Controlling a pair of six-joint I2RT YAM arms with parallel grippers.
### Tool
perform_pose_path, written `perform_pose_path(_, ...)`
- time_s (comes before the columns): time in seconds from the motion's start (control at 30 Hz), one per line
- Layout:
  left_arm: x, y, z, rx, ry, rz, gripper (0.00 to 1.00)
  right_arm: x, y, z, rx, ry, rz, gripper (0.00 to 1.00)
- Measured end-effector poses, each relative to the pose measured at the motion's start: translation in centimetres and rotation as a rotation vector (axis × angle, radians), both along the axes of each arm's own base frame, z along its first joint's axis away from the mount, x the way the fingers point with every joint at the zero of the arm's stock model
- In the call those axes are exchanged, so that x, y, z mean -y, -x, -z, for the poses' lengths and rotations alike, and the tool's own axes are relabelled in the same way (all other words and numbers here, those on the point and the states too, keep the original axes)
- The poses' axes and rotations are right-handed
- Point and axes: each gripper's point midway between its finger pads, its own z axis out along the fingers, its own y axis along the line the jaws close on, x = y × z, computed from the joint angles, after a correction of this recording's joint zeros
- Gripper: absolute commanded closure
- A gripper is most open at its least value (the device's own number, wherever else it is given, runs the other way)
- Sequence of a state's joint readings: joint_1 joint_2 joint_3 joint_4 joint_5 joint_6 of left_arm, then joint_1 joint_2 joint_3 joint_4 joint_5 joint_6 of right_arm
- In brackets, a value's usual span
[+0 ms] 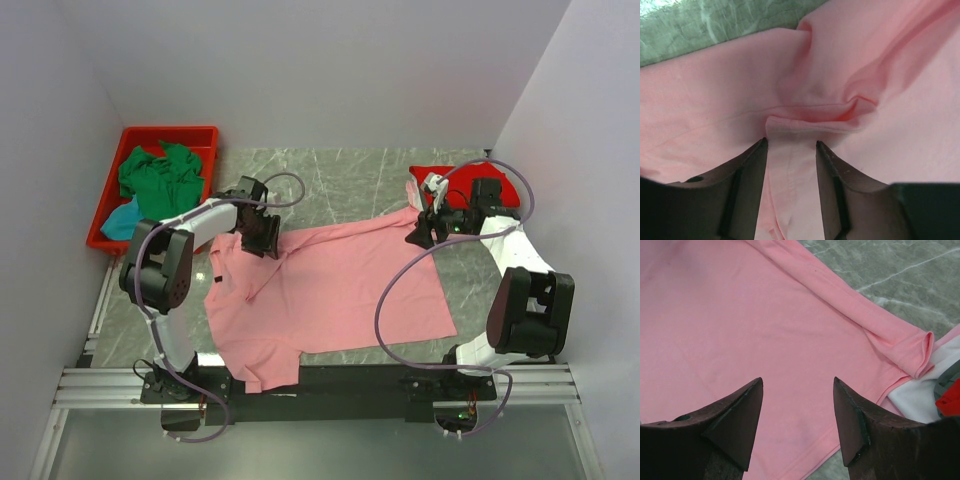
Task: Fold and stack the t-shirts
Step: Fold the tshirt
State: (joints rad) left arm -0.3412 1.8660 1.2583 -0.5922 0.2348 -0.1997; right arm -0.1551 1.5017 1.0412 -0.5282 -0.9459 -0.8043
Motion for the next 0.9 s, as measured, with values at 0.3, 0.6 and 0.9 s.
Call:
perform_pose_path(0.3,-0.1,0.2,0.4,-0.017,-0.021,-0.001,0.72,-0.2,0.2,-0.3,0.005,-0.009,-0.004,0.35)
perform_pose_path(0.6,0.6,0.5,0.2,-0.016,-0.013,0.018,0.99,-0.2,0.2,-0.5,0.012,-0.013,-0.007,0.35)
perform_pose_path(0.9,2.6,2.1,-2.4,0.01,0.083,0.078,0.99,-0.2,0.2,-0.7,0.018,-0.014,-0.005,0.35)
